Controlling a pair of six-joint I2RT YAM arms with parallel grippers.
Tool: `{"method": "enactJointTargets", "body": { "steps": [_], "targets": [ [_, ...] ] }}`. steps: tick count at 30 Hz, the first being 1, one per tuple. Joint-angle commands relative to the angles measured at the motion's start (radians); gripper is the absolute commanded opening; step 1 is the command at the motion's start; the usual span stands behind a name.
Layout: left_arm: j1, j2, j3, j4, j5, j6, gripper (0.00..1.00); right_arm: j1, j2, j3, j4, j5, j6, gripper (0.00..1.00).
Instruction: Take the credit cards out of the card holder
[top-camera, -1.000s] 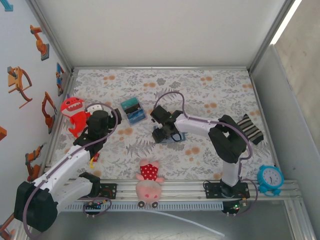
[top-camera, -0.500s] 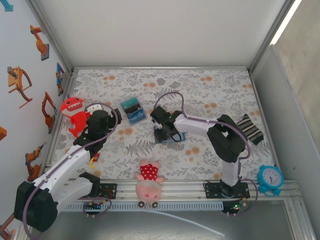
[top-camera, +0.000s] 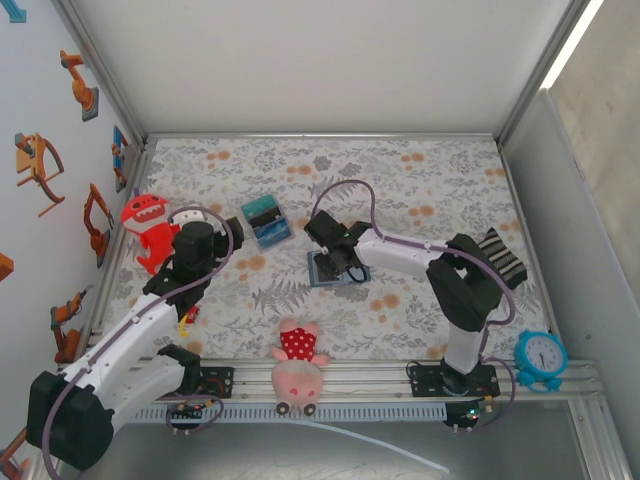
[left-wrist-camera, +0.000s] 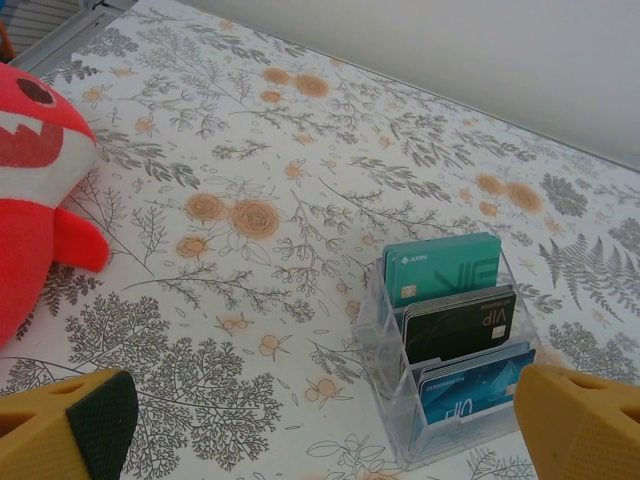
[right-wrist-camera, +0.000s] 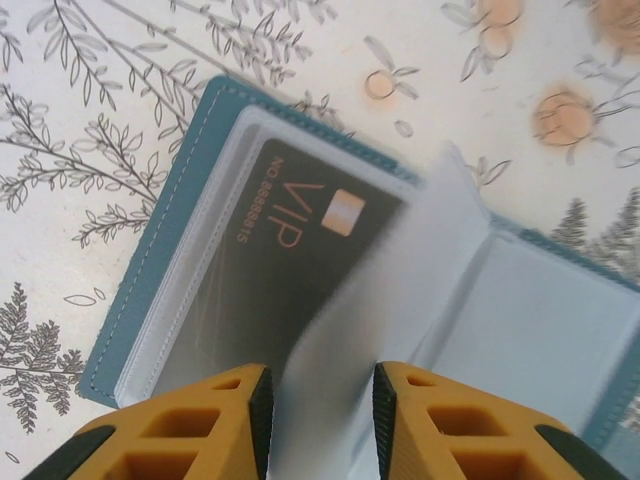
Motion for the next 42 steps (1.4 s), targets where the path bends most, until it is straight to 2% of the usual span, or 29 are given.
{"method": "enactJointTargets", "body": {
  "steps": [1, 14, 31, 37, 42],
  "targets": [
    [0.004, -0.028, 0.024, 0.003, 0.021, 0.03, 0.97, -0.004, -0.043, -0.015, 0.011, 0.063, 0.013, 0.33],
    [-0.005, -0.05, 0.029, -0.006, 0.049, 0.065, 0.97, -0.058, -0.09, -0.085, 0.018, 0.09, 0.049, 0.36],
    [-0.021, -0.043, 0.034, -0.008, 0.071, 0.087, 0.97, -0.165, -0.18, -0.204, 0.051, 0.062, 0.112, 0.37],
    [-0.026, -0.046, 0.033, -0.022, 0.072, 0.093, 0.97, -0.197, -0.262, -0.224, 0.058, 0.038, 0.152, 0.31],
    [-0.028, -0.033, 0.03, -0.024, 0.066, 0.086, 0.97, -0.208, -0.318, -0.222, 0.078, -0.063, 0.162, 0.27]
  ]
}}
